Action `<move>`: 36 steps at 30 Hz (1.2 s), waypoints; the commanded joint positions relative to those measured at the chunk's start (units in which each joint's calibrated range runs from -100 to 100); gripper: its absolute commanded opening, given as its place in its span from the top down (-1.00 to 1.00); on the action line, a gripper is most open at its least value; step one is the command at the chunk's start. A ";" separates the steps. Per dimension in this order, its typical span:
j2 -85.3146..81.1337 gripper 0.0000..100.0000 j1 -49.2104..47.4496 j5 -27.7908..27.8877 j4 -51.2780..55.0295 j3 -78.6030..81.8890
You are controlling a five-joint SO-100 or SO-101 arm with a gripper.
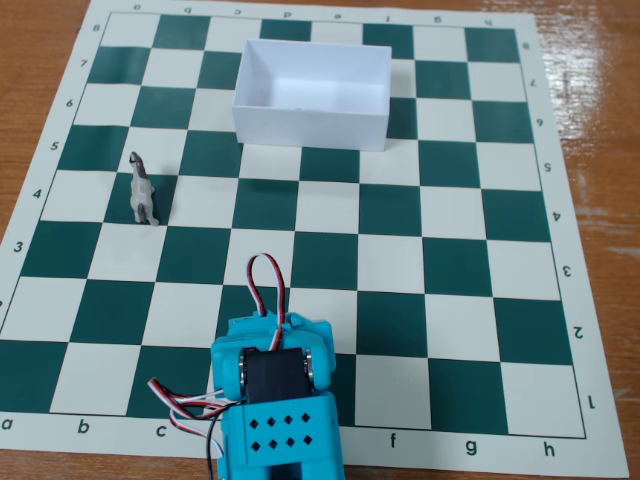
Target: Grab the toy horse and put it in the box.
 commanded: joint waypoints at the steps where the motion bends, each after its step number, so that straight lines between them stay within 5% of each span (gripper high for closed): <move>1: -0.41 0.99 -0.41 -0.17 0.25 0.36; 36: 5.96 0.93 -0.41 -1.29 0.33 -4.83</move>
